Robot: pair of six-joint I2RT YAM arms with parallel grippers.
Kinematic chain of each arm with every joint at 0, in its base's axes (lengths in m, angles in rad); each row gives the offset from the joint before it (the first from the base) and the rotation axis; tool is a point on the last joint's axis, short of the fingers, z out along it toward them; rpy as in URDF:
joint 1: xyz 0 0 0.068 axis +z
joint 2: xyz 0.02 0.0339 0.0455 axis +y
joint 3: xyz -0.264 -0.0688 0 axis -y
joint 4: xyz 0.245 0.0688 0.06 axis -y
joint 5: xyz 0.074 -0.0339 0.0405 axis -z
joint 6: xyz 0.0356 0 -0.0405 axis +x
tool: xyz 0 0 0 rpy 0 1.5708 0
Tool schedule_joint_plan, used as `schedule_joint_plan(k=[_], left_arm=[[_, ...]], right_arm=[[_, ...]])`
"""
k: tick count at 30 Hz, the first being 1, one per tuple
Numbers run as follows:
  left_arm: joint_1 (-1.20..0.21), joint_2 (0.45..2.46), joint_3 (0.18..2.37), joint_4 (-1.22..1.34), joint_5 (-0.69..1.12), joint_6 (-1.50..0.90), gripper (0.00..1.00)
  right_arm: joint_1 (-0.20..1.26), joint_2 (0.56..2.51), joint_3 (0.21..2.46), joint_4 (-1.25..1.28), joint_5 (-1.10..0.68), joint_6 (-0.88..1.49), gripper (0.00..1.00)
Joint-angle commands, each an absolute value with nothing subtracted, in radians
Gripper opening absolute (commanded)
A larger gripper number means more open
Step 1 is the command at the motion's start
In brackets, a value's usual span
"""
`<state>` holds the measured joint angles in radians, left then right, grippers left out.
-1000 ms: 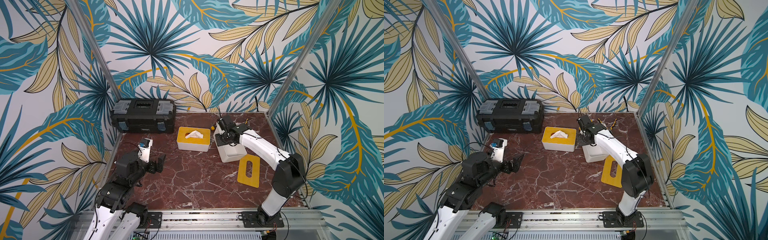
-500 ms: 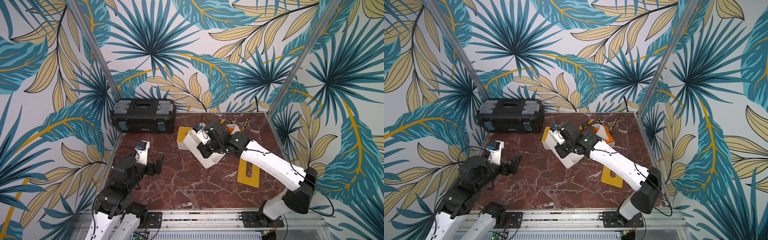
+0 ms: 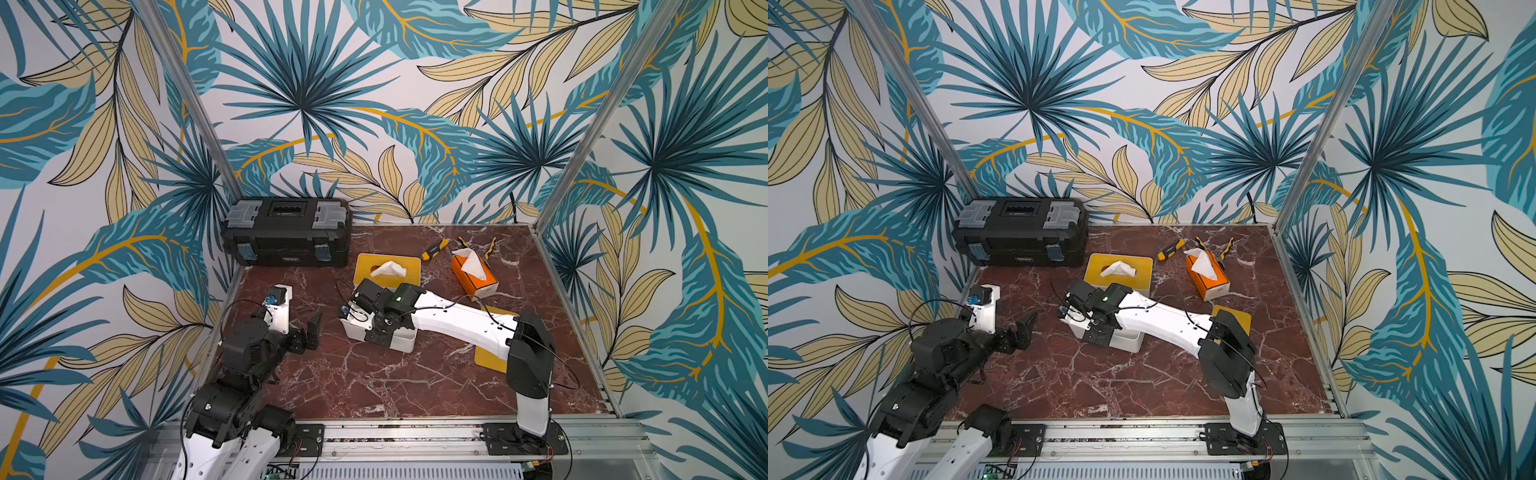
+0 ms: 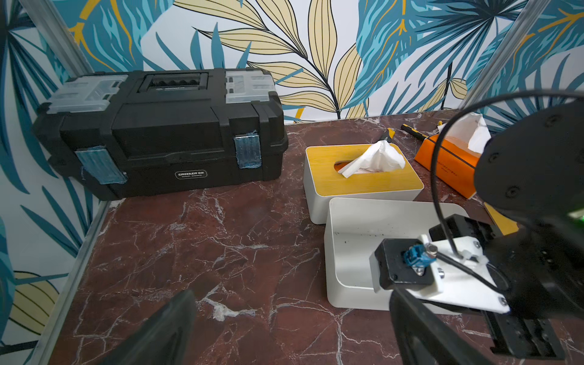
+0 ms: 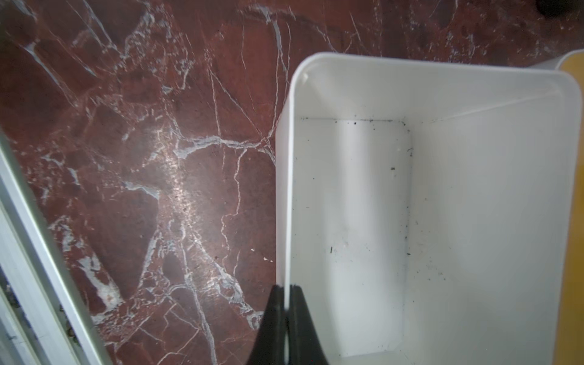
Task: Put the tissue paper into the tissue box
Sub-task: Move the tissue box to the center of the board.
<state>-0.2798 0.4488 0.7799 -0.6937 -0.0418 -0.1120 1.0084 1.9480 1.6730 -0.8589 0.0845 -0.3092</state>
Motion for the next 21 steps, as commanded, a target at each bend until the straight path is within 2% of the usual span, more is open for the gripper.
schedule_joint_plan(k=[1,10,21], left_arm=[[-0.274,0.431,0.759,-0.698,-0.063,-0.109,1.0],[-0.272,0.431,0.758,-0.695,-0.062,-0.11,1.0],[-0.24,0.431,0.753,-0.684,-0.028,-0.114,1.0]], right_arm=[[1.009,1.945,1.626,-0.791,0.132,-0.394,0.0],[0.938,2.002,1.607,-0.7,0.046,-0.421,0.0],[0.826,2.093,1.708,-0.698,0.034,-0.441,0.0]])
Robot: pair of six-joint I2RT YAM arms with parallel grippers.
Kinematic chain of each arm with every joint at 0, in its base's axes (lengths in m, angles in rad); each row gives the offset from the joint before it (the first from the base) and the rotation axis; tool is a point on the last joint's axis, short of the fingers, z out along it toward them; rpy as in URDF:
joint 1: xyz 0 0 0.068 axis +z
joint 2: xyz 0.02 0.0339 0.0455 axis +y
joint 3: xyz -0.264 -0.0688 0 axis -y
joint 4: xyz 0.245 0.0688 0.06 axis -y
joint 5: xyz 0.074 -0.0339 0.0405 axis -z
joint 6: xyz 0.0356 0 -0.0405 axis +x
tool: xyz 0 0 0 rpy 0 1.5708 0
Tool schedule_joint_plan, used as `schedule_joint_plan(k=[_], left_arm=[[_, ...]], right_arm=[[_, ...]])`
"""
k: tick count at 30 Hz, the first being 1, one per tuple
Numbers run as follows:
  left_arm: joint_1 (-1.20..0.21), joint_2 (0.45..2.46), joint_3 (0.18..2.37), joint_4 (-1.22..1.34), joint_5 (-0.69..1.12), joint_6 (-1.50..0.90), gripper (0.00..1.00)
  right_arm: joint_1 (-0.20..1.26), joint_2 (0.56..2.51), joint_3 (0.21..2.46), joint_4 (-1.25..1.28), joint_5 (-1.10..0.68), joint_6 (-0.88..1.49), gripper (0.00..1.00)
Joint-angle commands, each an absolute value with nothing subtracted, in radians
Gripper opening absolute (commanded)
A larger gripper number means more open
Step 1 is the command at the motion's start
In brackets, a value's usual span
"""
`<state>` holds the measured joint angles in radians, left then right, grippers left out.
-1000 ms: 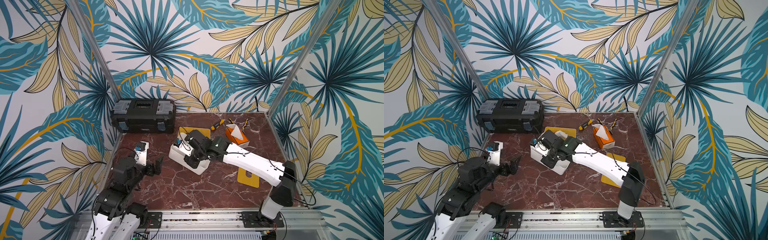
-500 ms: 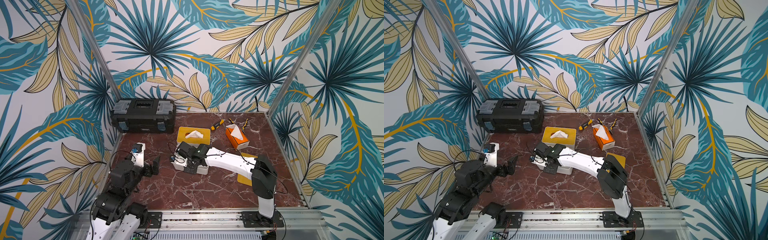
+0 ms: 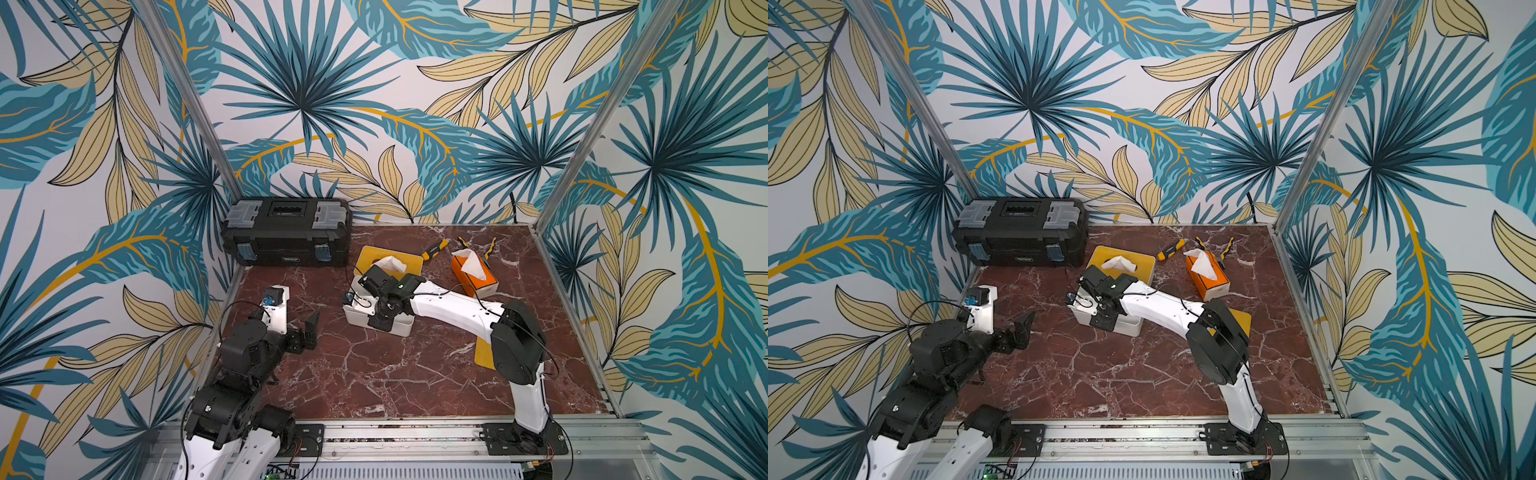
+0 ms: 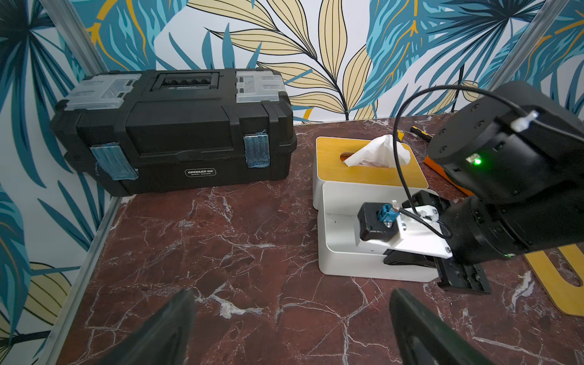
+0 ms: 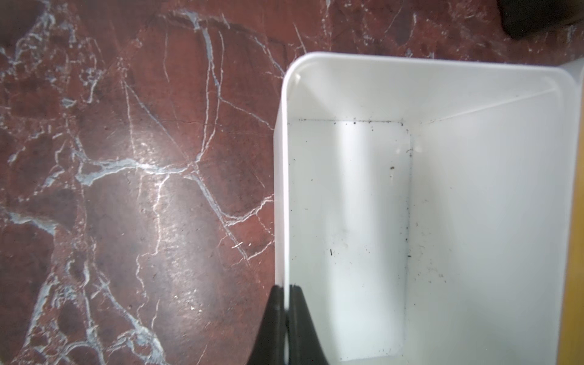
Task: Put the tissue paper into the tissue box
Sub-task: Move the tissue box to the center of the board, then place the tissue box at the center of the board.
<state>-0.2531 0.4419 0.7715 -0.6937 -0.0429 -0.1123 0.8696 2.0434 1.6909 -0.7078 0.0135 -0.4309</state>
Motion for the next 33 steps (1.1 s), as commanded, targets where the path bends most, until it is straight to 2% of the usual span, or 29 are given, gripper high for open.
schedule_joint_plan(k=[1,4,14,19,20,26,28,33], left_arm=[[-0.235,0.432,0.753,-0.683,-0.023,-0.114,1.0],[-0.227,0.433,0.752,-0.681,-0.013,-0.115,1.0],[-0.219,0.433,0.751,-0.679,-0.005,-0.117,1.0],[-0.219,0.434,0.751,-0.68,-0.007,-0.117,1.0],[-0.219,0.434,0.75,-0.68,-0.007,-0.117,1.0],[-0.219,0.434,0.75,-0.68,-0.009,-0.118,1.0],[-0.219,0.436,0.751,-0.68,-0.006,-0.118,1.0],[-0.216,0.437,0.752,-0.678,-0.002,-0.117,1.0]], right_arm=[[0.816,2.101,1.718,-0.697,0.034,-0.441,0.0],[0.811,2.113,1.742,-0.708,0.016,-0.439,0.0],[0.852,2.005,1.662,-0.727,-0.226,-0.408,0.0],[0.867,2.018,1.65,-0.76,-0.235,-0.398,0.03],[0.867,2.022,1.648,-0.76,-0.227,-0.398,0.06],[0.867,1.973,1.663,-0.77,-0.215,-0.296,0.39],[0.866,1.901,1.643,-0.755,-0.197,-0.236,0.52],[0.862,1.689,1.519,-0.691,-0.057,-0.115,0.74]])
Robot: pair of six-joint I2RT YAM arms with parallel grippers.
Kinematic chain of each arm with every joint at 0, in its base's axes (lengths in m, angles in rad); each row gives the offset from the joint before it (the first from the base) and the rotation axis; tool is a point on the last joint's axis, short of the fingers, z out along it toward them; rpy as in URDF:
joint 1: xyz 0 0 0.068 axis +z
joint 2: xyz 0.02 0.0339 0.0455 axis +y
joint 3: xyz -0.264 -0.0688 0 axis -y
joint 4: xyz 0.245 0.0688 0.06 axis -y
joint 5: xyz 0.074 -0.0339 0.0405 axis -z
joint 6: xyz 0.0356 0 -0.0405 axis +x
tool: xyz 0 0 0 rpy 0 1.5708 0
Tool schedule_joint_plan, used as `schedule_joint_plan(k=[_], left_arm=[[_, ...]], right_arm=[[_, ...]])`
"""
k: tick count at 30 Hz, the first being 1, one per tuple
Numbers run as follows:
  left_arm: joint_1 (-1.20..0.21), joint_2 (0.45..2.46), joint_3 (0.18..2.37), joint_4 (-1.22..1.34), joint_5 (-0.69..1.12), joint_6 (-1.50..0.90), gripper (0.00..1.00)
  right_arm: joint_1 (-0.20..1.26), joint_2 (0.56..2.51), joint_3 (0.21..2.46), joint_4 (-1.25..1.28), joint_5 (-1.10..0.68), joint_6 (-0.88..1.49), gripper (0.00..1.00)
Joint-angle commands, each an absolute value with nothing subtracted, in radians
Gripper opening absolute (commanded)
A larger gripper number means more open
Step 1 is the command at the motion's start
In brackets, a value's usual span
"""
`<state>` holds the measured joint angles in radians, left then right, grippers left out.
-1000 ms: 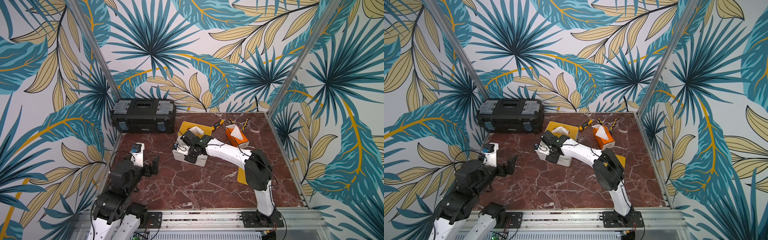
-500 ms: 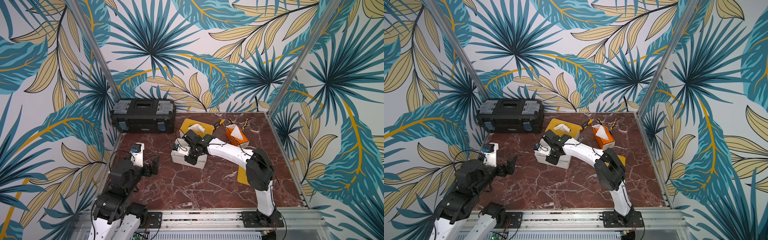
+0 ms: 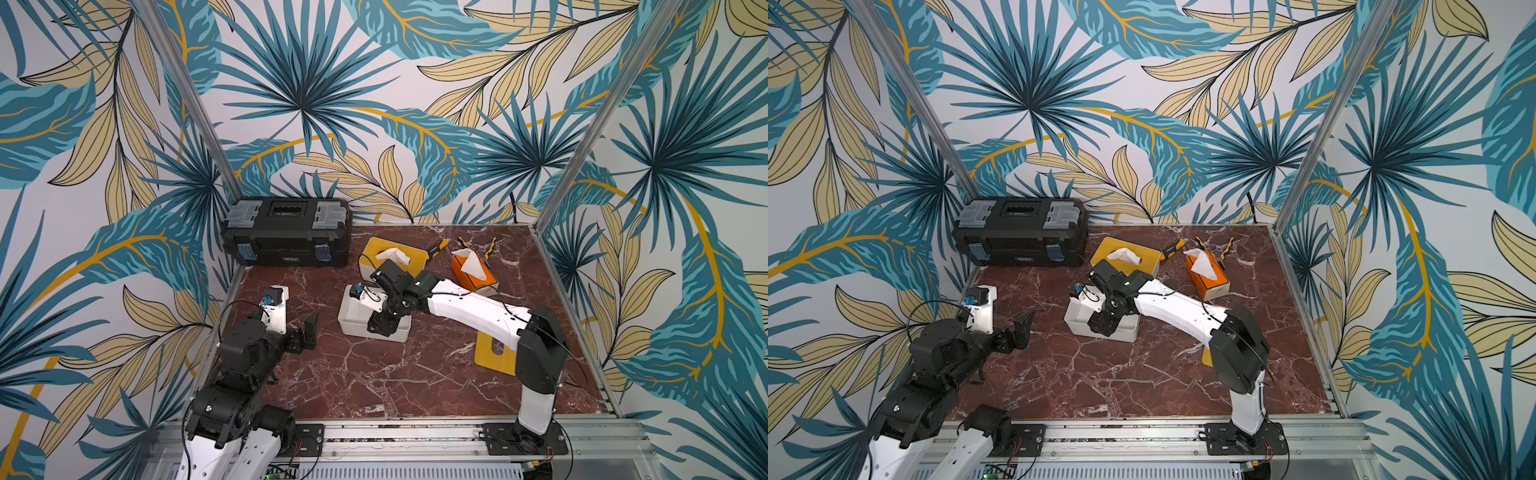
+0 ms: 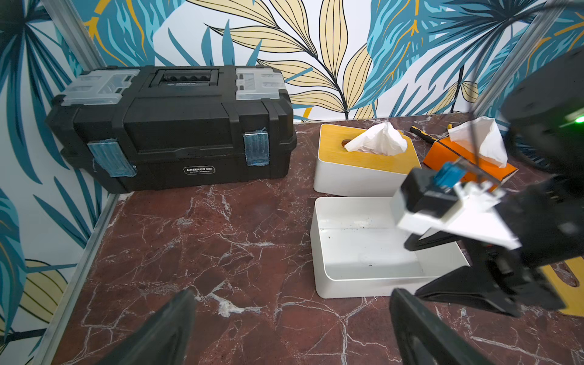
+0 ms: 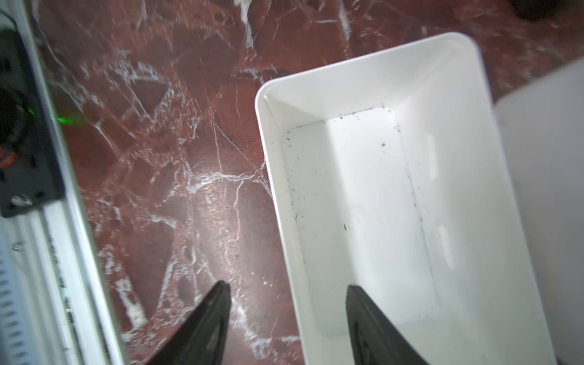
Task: Put the tissue paper into the tissue box
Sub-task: Place the tissue box at the center of the board, then pick up the paper towel from the center of the board.
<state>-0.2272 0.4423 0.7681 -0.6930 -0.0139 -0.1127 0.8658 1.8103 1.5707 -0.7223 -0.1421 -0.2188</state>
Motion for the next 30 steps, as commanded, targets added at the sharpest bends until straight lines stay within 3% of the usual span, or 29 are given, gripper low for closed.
schedule_joint_plan(k=[1,7,10,17,24,30], left_arm=[[-0.216,0.437,0.752,-0.678,0.0,-0.116,1.0],[-0.207,0.442,0.75,-0.672,0.021,-0.118,1.0],[-0.201,0.445,0.75,-0.67,0.034,-0.118,1.0],[-0.196,0.449,0.75,-0.67,0.044,-0.12,1.0],[-0.195,0.459,0.752,-0.669,0.068,-0.12,1.0],[-0.193,0.46,0.753,-0.667,0.084,-0.12,1.0]], right_arm=[[0.854,1.641,1.486,-0.681,-0.024,-0.089,0.77],[0.718,1.425,1.315,-0.667,0.145,0.022,0.97],[0.593,1.409,1.305,-0.7,0.246,0.019,1.0],[0.346,1.627,1.489,-0.8,0.314,-0.044,1.0],[0.279,1.89,1.733,-0.94,0.292,-0.155,1.0],[0.222,1.984,1.837,-0.966,0.264,-0.169,1.0]])
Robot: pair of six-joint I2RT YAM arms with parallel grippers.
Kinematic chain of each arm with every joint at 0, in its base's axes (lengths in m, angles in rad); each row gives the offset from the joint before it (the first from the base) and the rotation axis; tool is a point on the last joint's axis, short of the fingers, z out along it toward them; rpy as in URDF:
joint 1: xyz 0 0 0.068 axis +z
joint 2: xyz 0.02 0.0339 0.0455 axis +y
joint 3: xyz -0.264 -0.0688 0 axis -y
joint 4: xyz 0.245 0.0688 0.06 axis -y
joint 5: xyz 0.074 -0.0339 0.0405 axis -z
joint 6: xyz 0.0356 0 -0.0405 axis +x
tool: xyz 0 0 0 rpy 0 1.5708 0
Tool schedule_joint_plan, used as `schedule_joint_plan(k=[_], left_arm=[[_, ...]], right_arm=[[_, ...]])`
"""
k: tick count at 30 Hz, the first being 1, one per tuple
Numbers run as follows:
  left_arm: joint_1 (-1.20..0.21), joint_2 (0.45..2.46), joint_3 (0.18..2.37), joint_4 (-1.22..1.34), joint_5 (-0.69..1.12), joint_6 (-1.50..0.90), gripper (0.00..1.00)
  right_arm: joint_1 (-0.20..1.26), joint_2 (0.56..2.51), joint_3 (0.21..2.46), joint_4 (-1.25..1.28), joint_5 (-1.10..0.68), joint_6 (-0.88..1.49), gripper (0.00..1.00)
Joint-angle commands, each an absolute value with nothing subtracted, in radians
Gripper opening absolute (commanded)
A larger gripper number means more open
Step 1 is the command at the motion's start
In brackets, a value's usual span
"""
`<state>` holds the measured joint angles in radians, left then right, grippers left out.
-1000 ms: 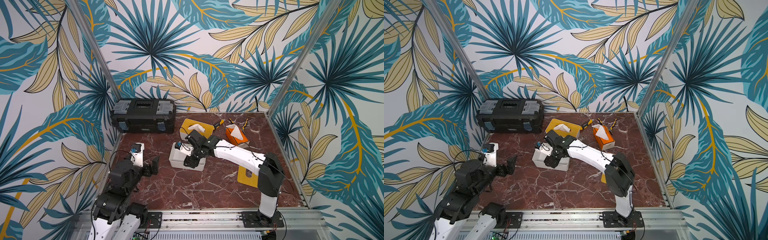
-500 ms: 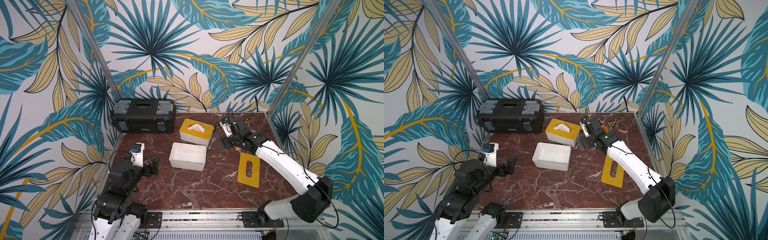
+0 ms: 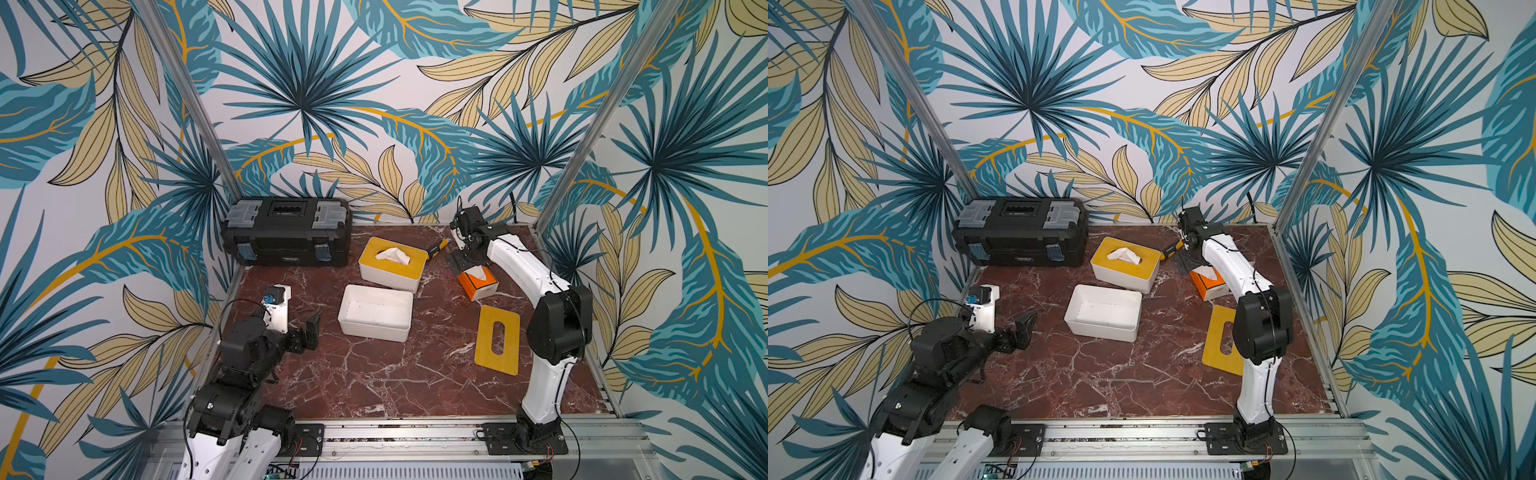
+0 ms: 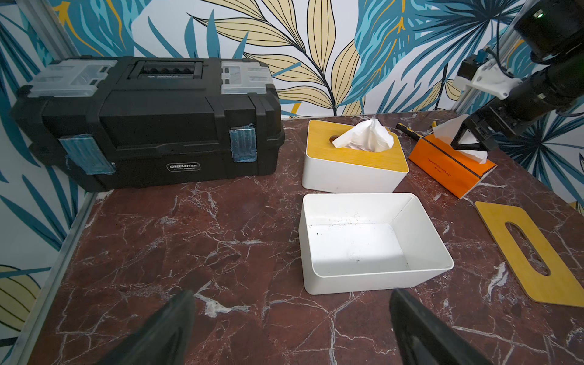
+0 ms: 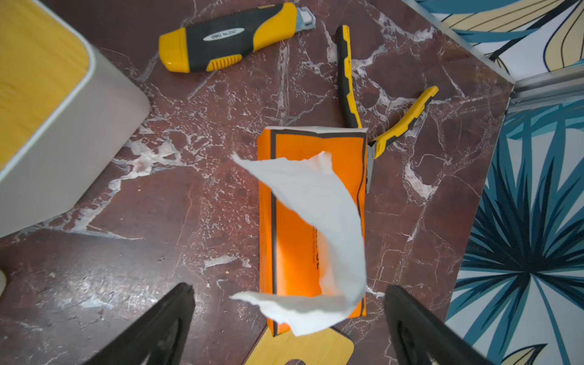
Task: Put the tissue paper into the tissue box
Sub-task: Pick up the paper towel from the center of the board.
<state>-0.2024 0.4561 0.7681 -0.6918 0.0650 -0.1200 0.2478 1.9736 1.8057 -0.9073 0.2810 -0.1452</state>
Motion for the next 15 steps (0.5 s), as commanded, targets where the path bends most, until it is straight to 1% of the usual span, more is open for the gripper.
schedule_joint_plan(k=[1,4,11,15], left_arm=[[-0.192,0.46,0.753,-0.667,0.086,-0.12,1.0],[-0.192,0.461,0.753,-0.666,0.089,-0.12,1.0],[-0.19,0.46,0.753,-0.667,0.091,-0.12,1.0],[-0.19,0.46,0.752,-0.667,0.092,-0.121,1.0]], right_arm=[[0.214,1.988,1.843,-0.957,0.272,-0.164,1.0],[0.179,1.993,1.852,-0.931,0.287,-0.141,1.0],[0.145,1.988,1.831,-0.922,0.207,-0.115,1.0],[0.125,2.023,1.835,-0.932,0.134,-0.108,1.0]])
